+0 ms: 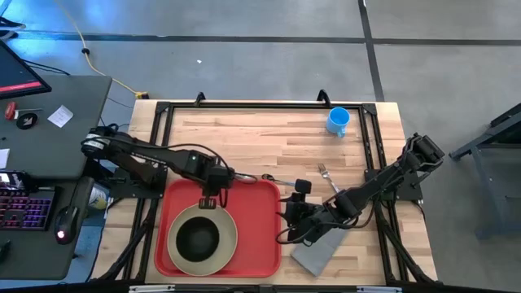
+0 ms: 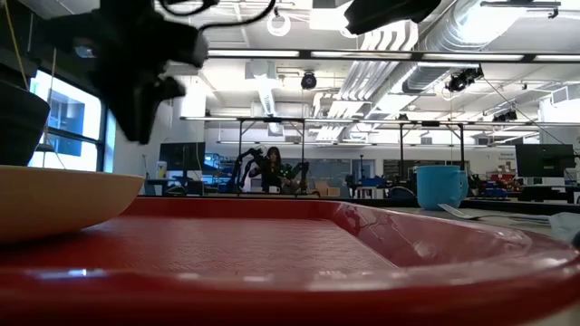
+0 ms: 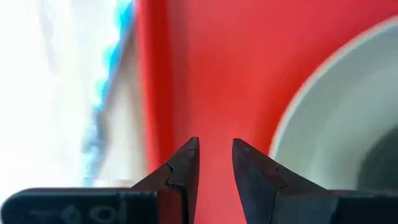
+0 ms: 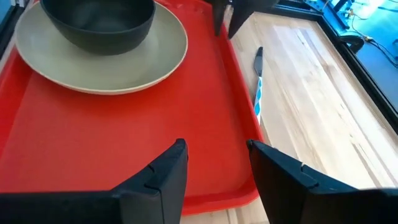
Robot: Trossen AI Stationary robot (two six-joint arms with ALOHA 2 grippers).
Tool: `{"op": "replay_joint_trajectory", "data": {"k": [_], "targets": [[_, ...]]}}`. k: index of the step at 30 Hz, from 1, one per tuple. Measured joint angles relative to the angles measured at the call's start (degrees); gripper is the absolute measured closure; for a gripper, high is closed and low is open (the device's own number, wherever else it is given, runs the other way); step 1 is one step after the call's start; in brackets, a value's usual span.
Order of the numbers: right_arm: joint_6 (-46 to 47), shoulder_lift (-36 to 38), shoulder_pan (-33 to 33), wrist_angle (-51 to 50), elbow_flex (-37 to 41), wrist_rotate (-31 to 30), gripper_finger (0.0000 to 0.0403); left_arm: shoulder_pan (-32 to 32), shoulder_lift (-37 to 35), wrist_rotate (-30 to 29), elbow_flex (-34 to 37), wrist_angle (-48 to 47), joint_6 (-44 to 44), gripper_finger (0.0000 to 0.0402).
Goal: Set up tray
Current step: Put the gray napkin on the red serving tray to the right of the light brown plate
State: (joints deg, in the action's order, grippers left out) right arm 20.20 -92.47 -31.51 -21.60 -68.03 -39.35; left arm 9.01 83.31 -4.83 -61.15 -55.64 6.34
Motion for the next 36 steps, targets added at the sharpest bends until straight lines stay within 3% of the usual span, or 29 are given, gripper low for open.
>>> {"op": "replay_joint_trajectory", "data": {"k": [6, 12, 16, 22, 27, 33, 36], "targets": [[11.36, 1.37, -0.07, -9.22, 0.00, -6.15, 0.0238, 0.00, -3.52, -0.42, 0.00, 5.05, -2.51, 0.0295], [24.54, 1.71, -0.22, -17.89, 0.91, -5.06, 0.0238, 0.00, -12.09, 0.05, 5.17, 19.66, -5.07, 0.0319], [26.62, 1.68, -0.20, -16.09, 4.68, -0.36, 0.0238, 0.00, -19.35, 2.03, 10.96, 31.89, -6.52, 0.0337], [34.59, 1.68, -0.56, -10.04, 10.05, 13.06, 0.0238, 0.00, -26.99, 1.65, 18.51, 42.11, -5.91, 0.0359], [44.52, 1.66, -3.39, -6.84, 13.06, 21.10, 0.0238, 0.05, -28.22, 1.76, 22.19, 48.35, -4.14, 0.0365], [52.79, 1.66, -6.73, -12.55, 13.14, 27.05, 0.0238, 0.80, -27.19, 3.62, 28.38, 67.54, -5.92, 0.0353], [55.66, 1.66, -7.15, -16.21, 13.17, 31.42, 0.0238, 0.75, -26.73, 4.88, 29.43, 72.86, -5.93, 0.0349]]}}
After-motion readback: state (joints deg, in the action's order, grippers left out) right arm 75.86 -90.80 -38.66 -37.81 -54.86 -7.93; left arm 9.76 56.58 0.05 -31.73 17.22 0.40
